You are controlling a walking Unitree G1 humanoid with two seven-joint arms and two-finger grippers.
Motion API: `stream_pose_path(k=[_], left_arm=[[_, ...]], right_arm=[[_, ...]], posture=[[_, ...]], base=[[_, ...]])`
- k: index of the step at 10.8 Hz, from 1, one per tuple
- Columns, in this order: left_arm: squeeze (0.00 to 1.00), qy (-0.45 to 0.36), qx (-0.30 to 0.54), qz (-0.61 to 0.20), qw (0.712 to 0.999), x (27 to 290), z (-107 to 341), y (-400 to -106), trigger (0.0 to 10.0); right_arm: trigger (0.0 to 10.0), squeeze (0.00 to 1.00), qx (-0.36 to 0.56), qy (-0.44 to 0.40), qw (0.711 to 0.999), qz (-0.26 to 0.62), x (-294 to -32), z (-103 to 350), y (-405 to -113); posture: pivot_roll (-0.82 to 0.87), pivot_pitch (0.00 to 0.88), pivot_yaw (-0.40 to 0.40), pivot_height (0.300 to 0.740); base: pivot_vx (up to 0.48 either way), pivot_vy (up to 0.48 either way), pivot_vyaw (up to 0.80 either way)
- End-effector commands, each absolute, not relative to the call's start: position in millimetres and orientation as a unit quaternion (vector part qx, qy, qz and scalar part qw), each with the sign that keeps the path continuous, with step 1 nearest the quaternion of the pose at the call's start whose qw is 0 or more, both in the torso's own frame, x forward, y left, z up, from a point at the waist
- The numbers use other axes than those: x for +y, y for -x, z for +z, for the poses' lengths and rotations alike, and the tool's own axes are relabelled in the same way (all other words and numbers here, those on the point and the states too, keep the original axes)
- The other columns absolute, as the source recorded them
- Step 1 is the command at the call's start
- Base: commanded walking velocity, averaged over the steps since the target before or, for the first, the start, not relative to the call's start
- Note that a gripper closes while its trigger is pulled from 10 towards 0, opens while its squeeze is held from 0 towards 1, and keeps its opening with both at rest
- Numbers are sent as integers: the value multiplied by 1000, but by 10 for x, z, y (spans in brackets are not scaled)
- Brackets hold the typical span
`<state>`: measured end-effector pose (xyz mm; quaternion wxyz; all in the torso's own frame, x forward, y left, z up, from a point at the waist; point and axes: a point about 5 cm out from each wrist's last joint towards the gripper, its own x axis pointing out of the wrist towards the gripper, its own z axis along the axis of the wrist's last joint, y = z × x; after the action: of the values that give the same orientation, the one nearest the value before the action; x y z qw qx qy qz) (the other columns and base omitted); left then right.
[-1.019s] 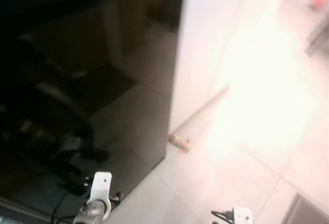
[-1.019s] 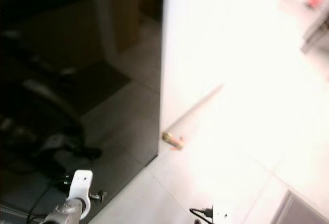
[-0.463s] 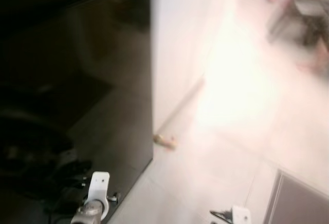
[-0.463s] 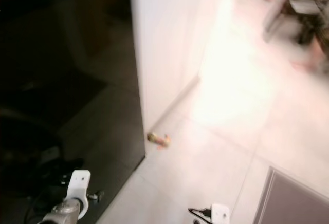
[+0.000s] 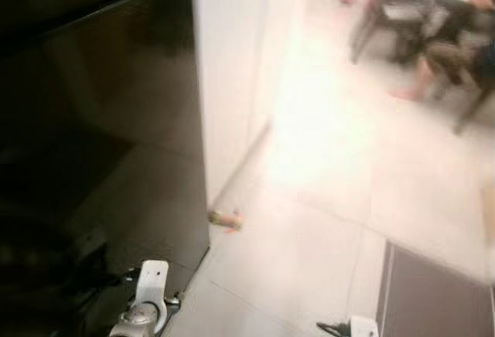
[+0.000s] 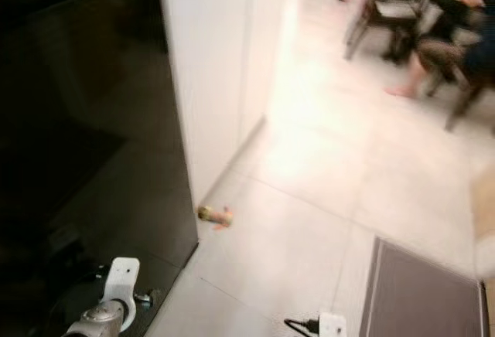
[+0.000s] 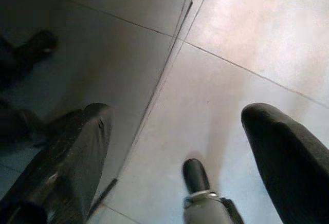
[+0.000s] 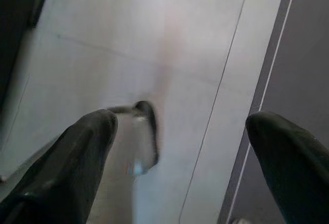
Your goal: Restocking fridge
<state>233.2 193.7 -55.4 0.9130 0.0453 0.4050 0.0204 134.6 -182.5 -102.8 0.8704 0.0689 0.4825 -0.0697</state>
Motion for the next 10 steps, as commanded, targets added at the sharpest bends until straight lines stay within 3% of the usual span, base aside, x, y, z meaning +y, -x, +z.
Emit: stream_pose_path(k=[1,10], left_arm=[[0,-48,414,11,909,1887,-575,-2315,10000],[0,-44,417,5,908,1885,-580,-2309,10000]], right_arm=[[10000,0,487,-64,868,-76,-1885,-1031,-1322],[10000,0,490,-62,866,-76,-1879,-1035,-1318]], posture=[[-143,50,-8,731],[-141,40,-5,731]], base=[[0,0,-706],[0,0,-706]])
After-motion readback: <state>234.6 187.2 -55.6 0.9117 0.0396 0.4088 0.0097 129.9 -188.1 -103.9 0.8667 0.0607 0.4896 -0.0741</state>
